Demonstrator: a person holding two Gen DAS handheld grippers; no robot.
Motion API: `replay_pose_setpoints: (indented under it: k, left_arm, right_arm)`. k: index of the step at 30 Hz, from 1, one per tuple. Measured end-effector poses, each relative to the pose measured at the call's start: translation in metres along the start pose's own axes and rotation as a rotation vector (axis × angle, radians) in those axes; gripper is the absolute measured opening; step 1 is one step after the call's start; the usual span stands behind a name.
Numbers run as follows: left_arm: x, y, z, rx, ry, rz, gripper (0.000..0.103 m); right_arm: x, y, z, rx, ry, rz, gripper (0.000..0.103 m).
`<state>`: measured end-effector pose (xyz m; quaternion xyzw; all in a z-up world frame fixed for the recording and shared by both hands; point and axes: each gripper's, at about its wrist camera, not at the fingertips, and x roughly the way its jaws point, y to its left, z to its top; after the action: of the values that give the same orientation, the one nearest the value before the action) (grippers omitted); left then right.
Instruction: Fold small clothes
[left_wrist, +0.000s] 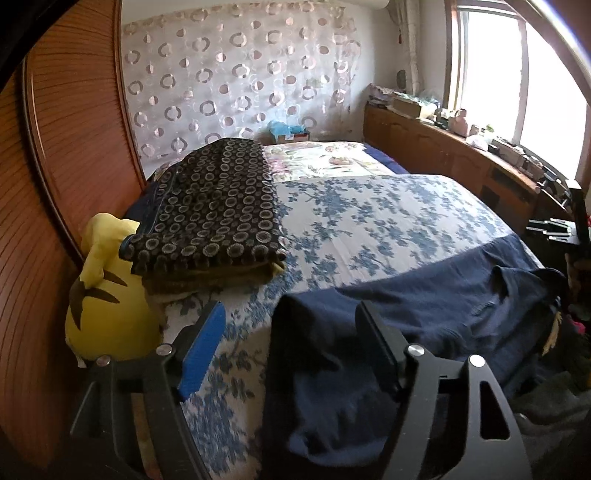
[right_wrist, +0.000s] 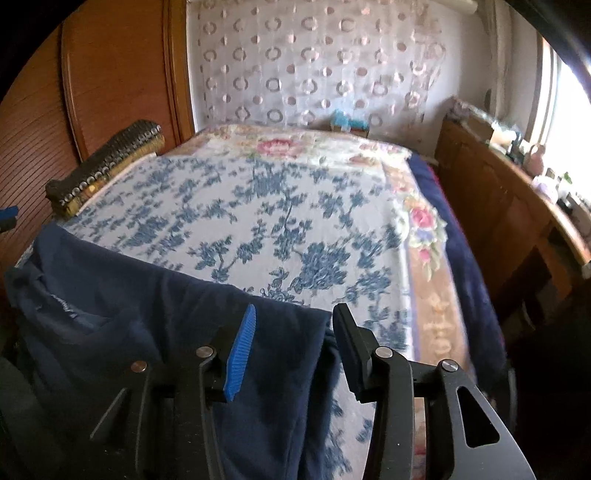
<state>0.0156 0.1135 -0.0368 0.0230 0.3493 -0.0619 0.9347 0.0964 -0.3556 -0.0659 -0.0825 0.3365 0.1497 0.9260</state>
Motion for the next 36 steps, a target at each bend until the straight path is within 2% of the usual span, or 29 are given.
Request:
replay_pose_setpoints:
  k: [6,8,13,17,22,35,36]
  left_arm:
    - [0.041,0.011,0.014,-0.007,0.062,-0.003,0.074]
    - [0.056,0.012,0.016,0.001,0.093,-0.03,0.074]
    - [0.086,0.004,0.014,0.025,0.164,-0.043,0.074]
    - [0.096,0.0,0.006,0.03,0.202,-0.04,0.074]
    - [0.105,0.0,-0.004,0.018,0.246,-0.044,0.074]
    - [0.103,0.003,-0.012,-0.004,0.222,-0.044,0.078]
    - [0.104,0.003,-0.011,0.0,0.222,-0.048,0.072]
  right_arm:
    - [0.027,-0.006,0.006,0.018,0.058,-0.012,0.05]
    - [0.032,-0.008,0.008,0.02,0.07,-0.008,0.052]
    - [0.044,-0.016,0.007,0.047,0.085,-0.011,0.065]
    - [0.047,-0.025,0.0,0.089,0.068,0.013,0.071]
    - [0.046,-0.026,-0.004,0.091,0.062,0.017,0.072]
    - [0.047,-0.028,-0.005,0.09,0.061,0.02,0.072]
    - [0.046,-0.027,-0.004,0.086,0.067,0.02,0.068]
